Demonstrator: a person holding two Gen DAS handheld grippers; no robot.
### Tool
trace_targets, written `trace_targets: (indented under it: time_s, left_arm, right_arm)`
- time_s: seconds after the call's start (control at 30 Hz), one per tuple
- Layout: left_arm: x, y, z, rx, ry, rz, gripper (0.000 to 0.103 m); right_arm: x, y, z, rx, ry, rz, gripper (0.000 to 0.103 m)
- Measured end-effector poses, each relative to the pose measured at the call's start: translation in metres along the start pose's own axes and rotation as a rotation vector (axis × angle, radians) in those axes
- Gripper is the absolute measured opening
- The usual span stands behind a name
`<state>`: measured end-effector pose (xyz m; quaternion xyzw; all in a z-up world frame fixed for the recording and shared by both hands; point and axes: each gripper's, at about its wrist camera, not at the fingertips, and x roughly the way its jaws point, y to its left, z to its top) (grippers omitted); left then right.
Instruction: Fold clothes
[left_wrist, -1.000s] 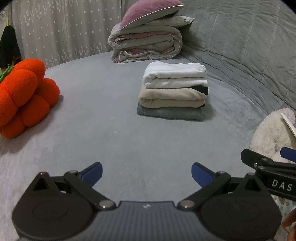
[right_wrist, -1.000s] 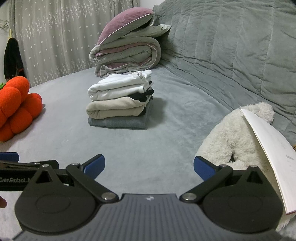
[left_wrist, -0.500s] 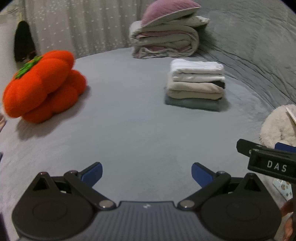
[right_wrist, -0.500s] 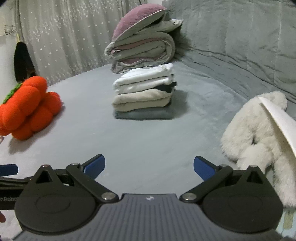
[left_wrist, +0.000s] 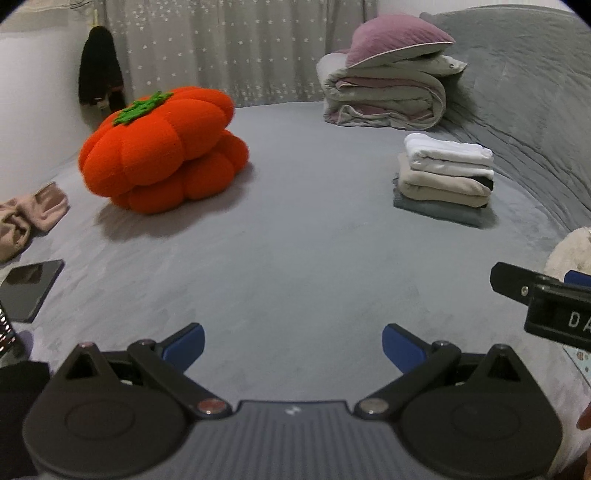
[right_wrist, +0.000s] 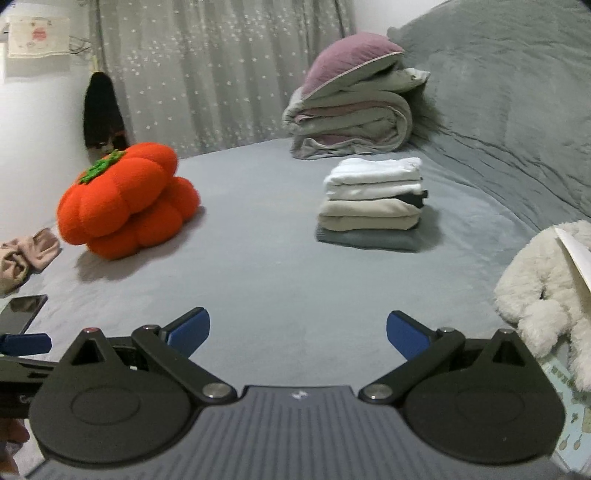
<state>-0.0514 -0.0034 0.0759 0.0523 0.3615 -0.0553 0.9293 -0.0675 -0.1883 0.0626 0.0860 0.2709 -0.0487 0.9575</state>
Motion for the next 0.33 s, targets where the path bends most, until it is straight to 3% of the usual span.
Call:
trace_targets:
  time_s: [0.33]
  left_arm:
    - [0.030, 0.016, -0.014, -0.037, 0.023, 0.029, 0.102]
  right_arm:
    - [0.028, 0.021, -0.022, -0.032, 0.041, -0.007, 0.103]
